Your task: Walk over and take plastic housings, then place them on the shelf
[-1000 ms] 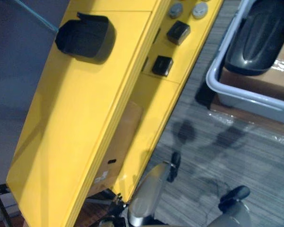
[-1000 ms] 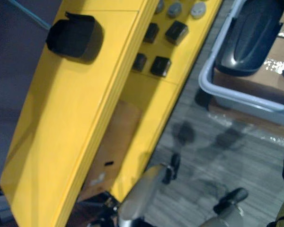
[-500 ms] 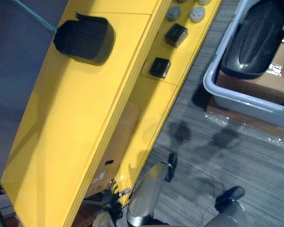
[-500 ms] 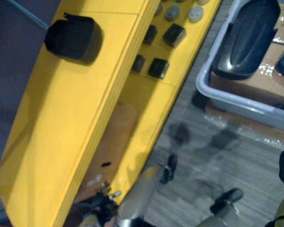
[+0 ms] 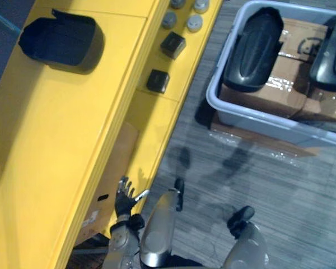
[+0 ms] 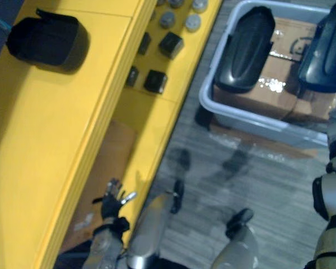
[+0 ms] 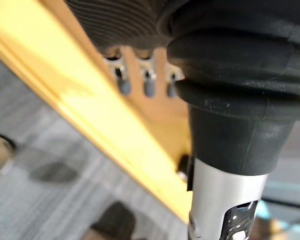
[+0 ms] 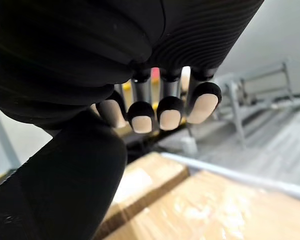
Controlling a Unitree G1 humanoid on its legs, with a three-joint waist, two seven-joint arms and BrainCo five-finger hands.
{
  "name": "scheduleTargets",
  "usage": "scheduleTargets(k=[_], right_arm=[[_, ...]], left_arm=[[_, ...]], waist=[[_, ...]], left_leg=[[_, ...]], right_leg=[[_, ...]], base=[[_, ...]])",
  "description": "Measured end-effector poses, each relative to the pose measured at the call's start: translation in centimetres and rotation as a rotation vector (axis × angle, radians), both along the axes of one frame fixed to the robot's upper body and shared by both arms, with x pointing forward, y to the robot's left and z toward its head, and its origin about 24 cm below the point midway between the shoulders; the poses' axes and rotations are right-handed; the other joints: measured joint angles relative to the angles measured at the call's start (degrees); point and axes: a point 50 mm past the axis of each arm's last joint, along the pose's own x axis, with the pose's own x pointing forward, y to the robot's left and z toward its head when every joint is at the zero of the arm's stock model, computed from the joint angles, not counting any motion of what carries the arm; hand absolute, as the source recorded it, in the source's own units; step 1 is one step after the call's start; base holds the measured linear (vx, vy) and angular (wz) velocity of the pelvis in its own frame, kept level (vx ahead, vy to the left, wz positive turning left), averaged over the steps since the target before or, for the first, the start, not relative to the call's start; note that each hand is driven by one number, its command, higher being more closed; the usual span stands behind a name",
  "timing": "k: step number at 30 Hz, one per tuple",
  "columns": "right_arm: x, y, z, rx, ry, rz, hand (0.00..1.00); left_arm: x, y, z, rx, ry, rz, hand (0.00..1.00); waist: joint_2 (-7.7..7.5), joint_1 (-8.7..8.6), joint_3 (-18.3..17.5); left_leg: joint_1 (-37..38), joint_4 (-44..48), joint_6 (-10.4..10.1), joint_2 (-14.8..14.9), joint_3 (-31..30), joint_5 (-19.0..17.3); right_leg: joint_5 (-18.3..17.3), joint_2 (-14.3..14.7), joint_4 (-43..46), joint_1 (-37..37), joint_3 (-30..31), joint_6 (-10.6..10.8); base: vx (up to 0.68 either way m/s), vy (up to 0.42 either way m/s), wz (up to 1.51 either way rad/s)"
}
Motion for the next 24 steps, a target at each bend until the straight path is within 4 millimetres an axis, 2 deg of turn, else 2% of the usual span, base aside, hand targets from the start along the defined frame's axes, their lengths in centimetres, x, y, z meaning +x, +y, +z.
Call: scheduleTargets(k=[5,7,10,14,15,16,19,22,24], right_arm=[[0.5,1.3,0.9,-0.082,-0.094,0.023,1.00],[1.1,2.5,1.2,-0.116,-0.137,0.057,1.00],[1.6,3.7,1.7,-0.145,-0.186,0.100,1.00],[3.1,8.0,2.7,-0.188,-0.274,0.255,1.00],[3.3,9.2,3.1,-0.206,-0.308,0.305,1.00],[3.3,9.7,3.1,-0.213,-0.321,0.324,1.00],[3.2,12.8,0.9,-0.221,-0.358,0.452,1.00],[2.5,15.0,-1.6,-0.230,-0.357,0.540,1.00],[1.9,15.8,-3.2,-0.238,-0.345,0.575,1.00]], left_arm=[[0.4,-1.0,2.2,0.044,-0.102,-0.028,0.00],[0.6,-1.3,3.7,0.090,-0.189,-0.058,0.00],[1.3,-1.8,5.1,0.122,-0.264,-0.099,0.00],[3.1,-2.5,7.7,0.191,-0.364,-0.170,0.00],[3.6,-2.6,8.2,0.198,-0.378,-0.182,0.00],[3.9,-2.8,8.5,0.201,-0.385,-0.191,0.00],[5.0,-3.0,9.9,0.233,-0.405,-0.254,0.00],[5.9,-3.3,10.6,0.198,-0.398,-0.285,0.00],[6.4,-3.8,11.0,0.156,-0.395,-0.314,0.00]], waist=[[-0.26,-0.34,0.2],[-0.92,-1.22,0.6],[-1.45,-1.47,0.9],[-3.96,-3.32,1.4],[-4.34,-4.47,1.5],[-4.55,-4.66,1.6],[-7.57,-6.45,1.2],[-10.20,-8.05,-0.3],[-11.09,-9.12,-0.9]], left_leg=[[0.2,-0.5,-0.6,0.8,-0.1,0.4],[0.4,-1.2,-0.9,1.0,-0.1,0.9],[0.6,-1.8,-1.4,1.9,0.1,1.2],[2.5,-4.1,-2.1,3.3,1.7,2.3],[3.2,-4.8,-2.3,3.6,1.8,2.6],[4.0,-5.3,-2.5,3.7,2.0,2.7],[8.8,-8.8,-3.3,4.4,3.7,3.7],[11.2,-11.5,-3.7,4.6,5.0,4.6],[12.9,-13.6,-3.9,4.4,5.5,5.3]], right_leg=[[0.0,0.9,-0.1,0.0,0.0,-0.5],[0.2,1.5,-0.4,-0.1,0.0,-0.7],[0.8,2.7,-1.6,0.0,0.2,-1.5],[1.7,4.1,-3.4,0.2,1.6,-2.2],[2.1,4.5,-4.2,0.9,1.6,-2.3],[2.2,4.8,-4.7,1.4,1.7,-2.4],[2.6,6.0,-6.8,4.3,2.8,-2.8],[3.2,6.8,-8.7,5.5,3.4,-3.0],[3.7,6.9,-9.9,6.6,3.4,-2.8]], base=[[-0.03,-0.010,-0.03],[-0.01,-0.010,-0.02],[-0.01,-0.007,-0.11],[-0.01,-0.019,-0.20],[-0.01,-0.012,-0.21],[0.00,-0.035,-0.13],[0.01,-0.036,-0.23],[0.02,-0.029,-0.15],[0.02,-0.010,-0.10]])
